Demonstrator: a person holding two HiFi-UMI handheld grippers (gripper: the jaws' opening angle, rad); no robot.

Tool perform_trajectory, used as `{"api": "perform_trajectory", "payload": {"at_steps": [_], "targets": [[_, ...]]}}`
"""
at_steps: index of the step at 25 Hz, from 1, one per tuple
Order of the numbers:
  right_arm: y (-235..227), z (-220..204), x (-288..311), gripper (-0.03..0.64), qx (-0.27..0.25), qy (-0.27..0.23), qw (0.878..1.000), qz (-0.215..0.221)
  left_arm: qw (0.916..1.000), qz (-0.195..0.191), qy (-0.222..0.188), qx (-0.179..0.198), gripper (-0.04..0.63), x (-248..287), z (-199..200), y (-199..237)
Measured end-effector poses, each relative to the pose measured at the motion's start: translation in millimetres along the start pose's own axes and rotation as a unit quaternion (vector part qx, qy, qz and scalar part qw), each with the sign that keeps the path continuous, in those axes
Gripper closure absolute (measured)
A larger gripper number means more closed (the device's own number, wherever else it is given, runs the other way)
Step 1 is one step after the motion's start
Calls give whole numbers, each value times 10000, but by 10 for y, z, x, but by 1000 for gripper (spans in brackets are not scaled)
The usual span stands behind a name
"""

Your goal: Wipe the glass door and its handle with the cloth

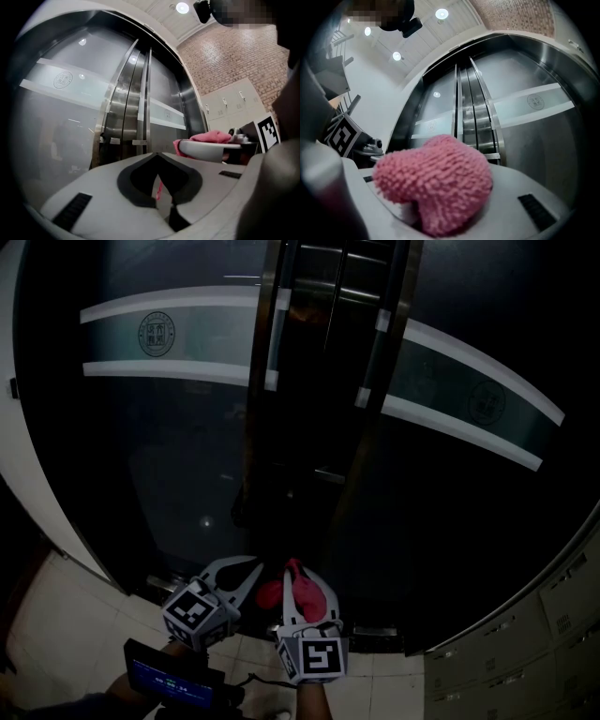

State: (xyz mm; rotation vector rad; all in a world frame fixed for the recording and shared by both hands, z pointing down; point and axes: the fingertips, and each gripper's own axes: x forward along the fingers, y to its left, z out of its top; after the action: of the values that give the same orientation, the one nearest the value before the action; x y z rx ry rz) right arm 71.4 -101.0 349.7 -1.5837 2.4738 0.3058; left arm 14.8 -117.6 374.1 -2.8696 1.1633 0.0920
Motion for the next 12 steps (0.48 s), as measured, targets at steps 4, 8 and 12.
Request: {"api": "perform_trajectory", "payload": {"at_steps": [4,8,12], "targets": [[8,-23,-13,565,25,-4,10000,52,9999,127,8,-4,579,-11,34,5],[-7,-65,-15,565,76,23,10000,59,9999,162,9,59,580,-2,-10,39],[-1,-104,-11,566,76,85,9999,99,9999,147,39,10,580,19,28,-4]]}}
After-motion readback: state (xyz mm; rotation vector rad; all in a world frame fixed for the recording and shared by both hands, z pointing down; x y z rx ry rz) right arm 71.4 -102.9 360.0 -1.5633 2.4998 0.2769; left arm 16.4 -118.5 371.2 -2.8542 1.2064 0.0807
